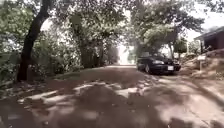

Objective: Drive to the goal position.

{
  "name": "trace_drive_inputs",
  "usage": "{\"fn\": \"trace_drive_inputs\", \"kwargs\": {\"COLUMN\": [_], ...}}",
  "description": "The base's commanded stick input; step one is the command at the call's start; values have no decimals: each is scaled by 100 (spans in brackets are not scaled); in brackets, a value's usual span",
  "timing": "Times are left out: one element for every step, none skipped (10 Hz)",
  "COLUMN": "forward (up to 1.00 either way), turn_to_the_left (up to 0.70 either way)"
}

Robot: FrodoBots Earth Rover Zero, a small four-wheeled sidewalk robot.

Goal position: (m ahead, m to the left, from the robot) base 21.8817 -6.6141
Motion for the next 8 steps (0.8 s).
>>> {"fn": "trace_drive_inputs", "kwargs": {"forward": [100,100,100,100,100,100,100,100], "turn_to_the_left": [0,0,0,0,0,0,0,0]}}
